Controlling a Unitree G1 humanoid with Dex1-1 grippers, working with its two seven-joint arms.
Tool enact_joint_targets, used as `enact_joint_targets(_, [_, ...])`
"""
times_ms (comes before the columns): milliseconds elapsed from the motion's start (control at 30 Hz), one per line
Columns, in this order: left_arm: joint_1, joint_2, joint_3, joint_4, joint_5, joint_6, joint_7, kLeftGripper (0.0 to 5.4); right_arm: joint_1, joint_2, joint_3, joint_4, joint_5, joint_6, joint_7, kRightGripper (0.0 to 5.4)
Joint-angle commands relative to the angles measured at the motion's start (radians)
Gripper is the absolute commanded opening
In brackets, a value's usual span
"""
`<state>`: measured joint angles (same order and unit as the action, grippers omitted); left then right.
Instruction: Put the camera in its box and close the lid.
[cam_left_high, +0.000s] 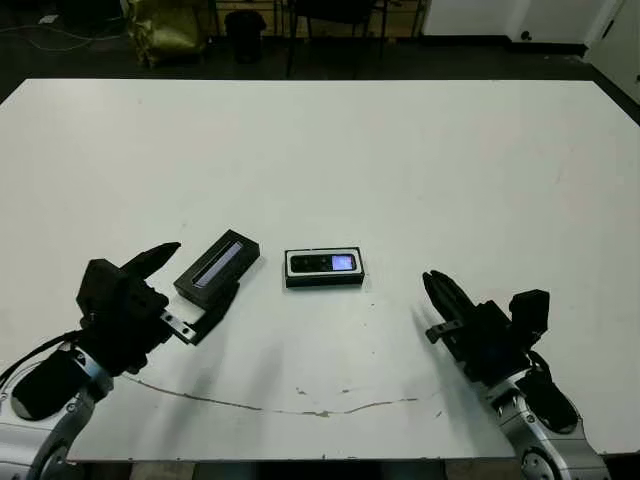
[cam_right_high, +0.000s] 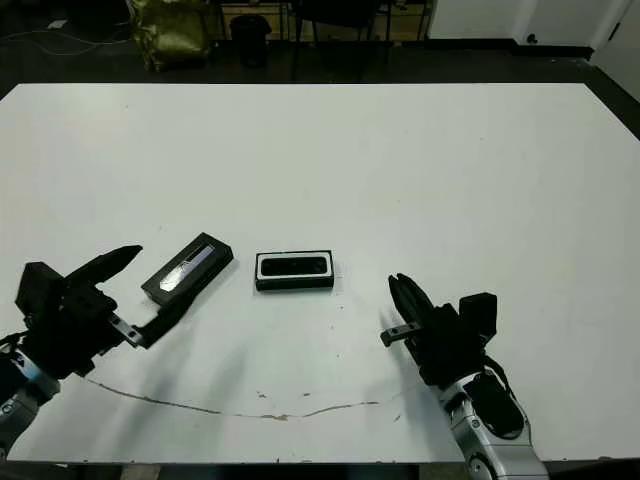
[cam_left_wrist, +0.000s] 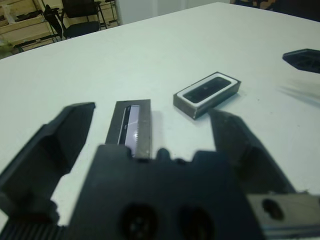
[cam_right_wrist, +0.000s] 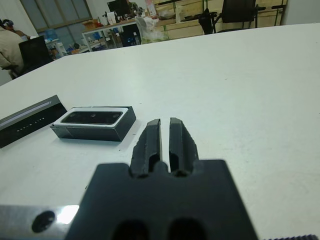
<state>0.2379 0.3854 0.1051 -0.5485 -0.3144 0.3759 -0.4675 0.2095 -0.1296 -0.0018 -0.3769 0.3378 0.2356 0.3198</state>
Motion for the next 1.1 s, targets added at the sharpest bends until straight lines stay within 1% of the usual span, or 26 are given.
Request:
enact_joint_targets(33, [0.019, -0.044, -0.008, 0.033, 0.001, 0.011, 0.049, 5.38, 0.007, -0.009, -0.012, 0.018, 0.012, 0.003, 0.008, 0.00])
enact_joint_targets(133, [0.024, -0.075, -0.015, 0.041, -0.002, 0.019, 0.086, 5.38, 0.006, -0.010, -0.014, 0.017, 0.016, 0.009, 0.009, 0.00])
enact_joint_targets(233, [0.023, -0.083, -0.027, 0.056, 0.013, 0.015, 0.102, 5.38, 0.006, -0.011, -0.013, 0.026, 0.012, -0.011, 0.019, 0.00])
enact_joint_targets(367, [0.018, -0.092, -0.040, 0.067, 0.020, 0.020, 0.129, 5.38, 0.011, 0.000, -0.016, 0.018, 0.025, 0.005, 0.009, 0.00])
enact_joint_targets(433, [0.023, -0.102, -0.048, 0.051, 0.047, 0.035, 0.176, 5.38, 0.013, 0.003, -0.018, 0.018, 0.040, 0.009, 0.012, 0.00])
enact_joint_targets(533, [0.026, -0.122, -0.061, 0.039, 0.094, 0.046, 0.239, 5.38, 0.011, 0.002, -0.022, 0.036, 0.058, -0.011, 0.032, 0.00])
enact_joint_targets(633, [0.019, -0.102, -0.067, 0.037, 0.112, 0.061, 0.235, 5.38, 0.014, 0.004, -0.017, 0.029, 0.052, -0.006, 0.018, 0.00])
enact_joint_targets(733, [0.009, -0.073, -0.074, 0.024, 0.147, 0.089, 0.232, 5.38, 0.016, -0.002, -0.006, 0.010, 0.039, 0.005, 0.007, 0.00])
enact_joint_targets(867, [-0.003, -0.055, -0.075, 0.034, 0.178, 0.073, 0.224, 5.38, 0.016, 0.006, -0.005, 0.011, 0.047, 0.013, 0.001, 0.00])
enact_joint_targets(1000, [-0.009, -0.042, -0.075, 0.046, 0.198, 0.071, 0.214, 5.38, 0.013, 0.002, -0.003, 0.009, 0.036, 0.019, -0.003, 0.00])
enact_joint_targets(1100, [-0.017, -0.032, -0.072, 0.052, 0.193, 0.088, 0.194, 5.38, 0.014, 0.002, -0.004, 0.003, 0.037, 0.021, -0.003, 0.00])
